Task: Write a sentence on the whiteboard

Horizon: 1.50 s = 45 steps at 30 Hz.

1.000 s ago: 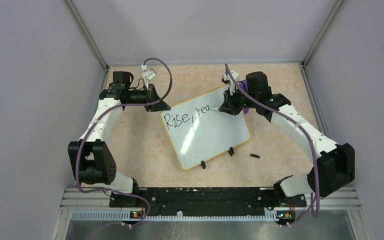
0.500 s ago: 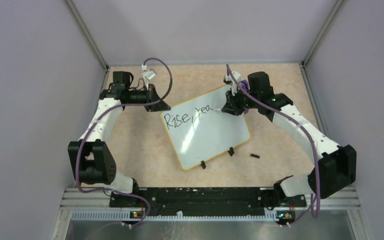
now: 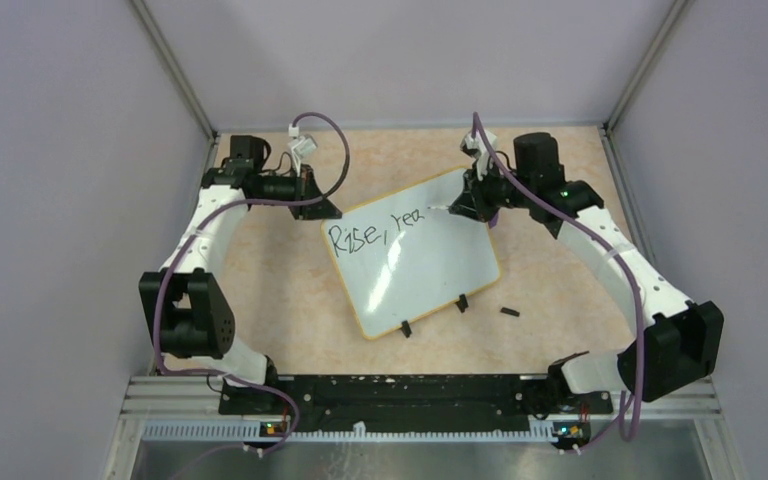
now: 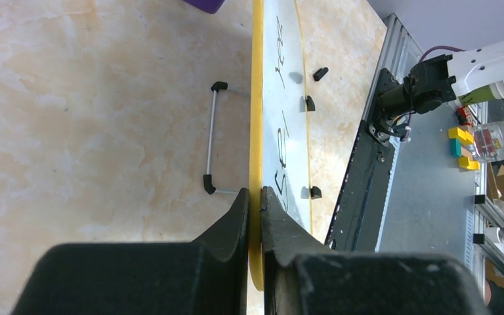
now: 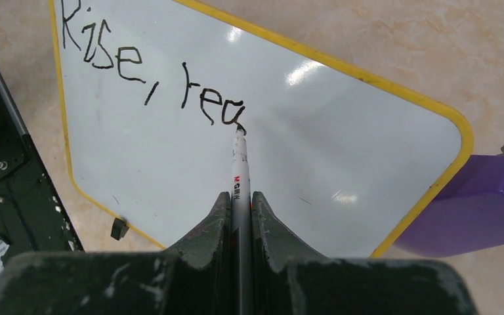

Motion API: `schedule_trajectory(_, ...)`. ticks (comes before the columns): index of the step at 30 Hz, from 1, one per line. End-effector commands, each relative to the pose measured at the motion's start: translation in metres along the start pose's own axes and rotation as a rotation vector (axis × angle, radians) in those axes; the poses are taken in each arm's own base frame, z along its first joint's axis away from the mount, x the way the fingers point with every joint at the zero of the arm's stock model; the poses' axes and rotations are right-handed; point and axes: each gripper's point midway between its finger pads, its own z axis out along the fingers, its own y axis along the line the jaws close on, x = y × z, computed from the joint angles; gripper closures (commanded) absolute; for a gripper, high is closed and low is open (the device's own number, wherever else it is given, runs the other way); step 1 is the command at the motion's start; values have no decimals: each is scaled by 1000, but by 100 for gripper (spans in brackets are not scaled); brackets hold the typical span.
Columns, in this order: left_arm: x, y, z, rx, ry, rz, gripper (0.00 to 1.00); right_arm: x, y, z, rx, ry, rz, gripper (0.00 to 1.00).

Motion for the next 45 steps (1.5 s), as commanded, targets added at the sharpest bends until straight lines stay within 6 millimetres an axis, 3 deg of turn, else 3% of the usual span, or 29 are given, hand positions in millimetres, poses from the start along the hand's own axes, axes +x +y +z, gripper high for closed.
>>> schedule_trajectory(1, 1, 9, 3, -14, 44, 50, 100, -34, 8, -16, -24, -92, -59, 100)
schedule_trajectory(7, 3, 9, 3, -1, 64, 60, 98, -30, -1, -9, -5, -86, -51, 100)
schedule_trajectory(11, 5, -5, 1, 45, 59, 49, 82, -30, 2, -9, -21, -88, -48, 100)
schedule_trajectory(16, -1, -15, 0, 64, 35, 32, 53, -29, 8, -10, -54, -88, -49, 100)
schedule_trajectory(19, -3, -15, 1, 53, 31, 34, 47, -25, 11, -11, -69, -83, -52, 100)
schedule_trajectory(25, -5, -21, 9, 59, 50, 53, 51, -17, 18, -13, -104, -67, -63, 100)
schedule_trajectory(35, -3, -24, 22, 50, 88, 79, 77, -7, 2, -10, -17, -39, -78, 100)
schedule_trajectory(45, -1, -27, 24, 56, 96, 92, 89, -6, 3, -8, -26, -40, -76, 100)
